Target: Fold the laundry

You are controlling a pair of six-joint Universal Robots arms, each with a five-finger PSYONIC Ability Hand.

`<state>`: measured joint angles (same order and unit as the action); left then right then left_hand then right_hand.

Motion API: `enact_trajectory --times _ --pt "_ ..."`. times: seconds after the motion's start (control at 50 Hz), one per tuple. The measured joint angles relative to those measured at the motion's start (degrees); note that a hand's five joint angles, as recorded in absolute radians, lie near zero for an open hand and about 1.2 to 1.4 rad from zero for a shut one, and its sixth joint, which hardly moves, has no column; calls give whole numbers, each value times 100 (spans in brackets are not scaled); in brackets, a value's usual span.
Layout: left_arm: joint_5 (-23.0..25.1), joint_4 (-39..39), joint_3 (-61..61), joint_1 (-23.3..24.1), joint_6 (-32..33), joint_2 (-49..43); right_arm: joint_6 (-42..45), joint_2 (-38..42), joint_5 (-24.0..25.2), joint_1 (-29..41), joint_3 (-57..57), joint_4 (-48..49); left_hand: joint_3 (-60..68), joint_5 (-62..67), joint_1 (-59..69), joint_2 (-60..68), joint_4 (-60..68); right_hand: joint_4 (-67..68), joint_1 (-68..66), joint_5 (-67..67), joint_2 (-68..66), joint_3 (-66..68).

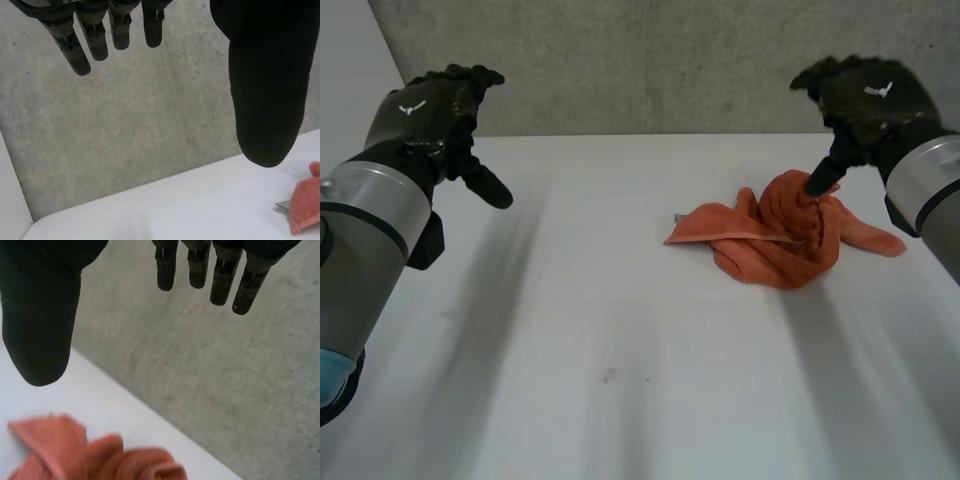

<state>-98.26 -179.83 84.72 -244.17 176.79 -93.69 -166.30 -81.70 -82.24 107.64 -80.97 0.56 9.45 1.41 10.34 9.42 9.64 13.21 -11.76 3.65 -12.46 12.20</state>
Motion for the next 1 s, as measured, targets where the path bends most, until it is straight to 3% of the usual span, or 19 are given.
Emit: enact_trajectory --times 0.18,0.32,0.48,0.52,0.56,0.58,0.6,0.62,0.82,0.9,1.0 --pt "0 0 -27 -9 13 -222 1432 1134 20 -40 341 -319 0 0 0 0 0 0 0 0 0 0" --pt "0 1 -46 -12 12 -187 1354 2253 202 -58 871 -304 0 1 0 0 0 0 0 0 0 0" --pt "0 -27 -46 -8 6 -185 633 3779 749 -76 1808 113 0 0 0 0 0 47 -61 46 -85 54" --pt "0 -43 -41 -8 6 -196 582 3929 757 -76 1916 205 0 1 0 0 0 550 -538 526 -585 591" --pt "0 -75 -33 -8 8 -213 534 4106 728 -77 2060 382 0 0 0 0 0 2689 -2564 2569 -2914 2852" --pt "0 -91 -30 -8 9 -222 526 4139 713 -77 2095 439 0 0 0 0 0 2689 -2564 2569 -2914 2852" --pt "0 -118 -24 -7 11 -237 500 4127 665 -69 2154 621 0 0 0 0 0 5040 -4201 4811 -5211 5106" --pt "0 -128 -22 -5 11 -241 490 4066 651 -62 2159 688 0 -3 0 0 0 5298 -4240 5030 -5403 5365" --pt "-6 -162 -53 -16 13 -205 -117 2109 736 193 1637 970 0 0 0 0 0 5483 -4240 5102 -5481 5540" --pt "-13 -164 -89 -43 13 -85 -596 1551 950 769 1366 898 0 0 0 0 0 5483 -4240 5123 -5481 5540" --pt "-28 -199 -103 -100 13 175 -871 1507 1113 1761 938 742 0 0 0 0 0 5484 -4240 5176 -5481 5556"
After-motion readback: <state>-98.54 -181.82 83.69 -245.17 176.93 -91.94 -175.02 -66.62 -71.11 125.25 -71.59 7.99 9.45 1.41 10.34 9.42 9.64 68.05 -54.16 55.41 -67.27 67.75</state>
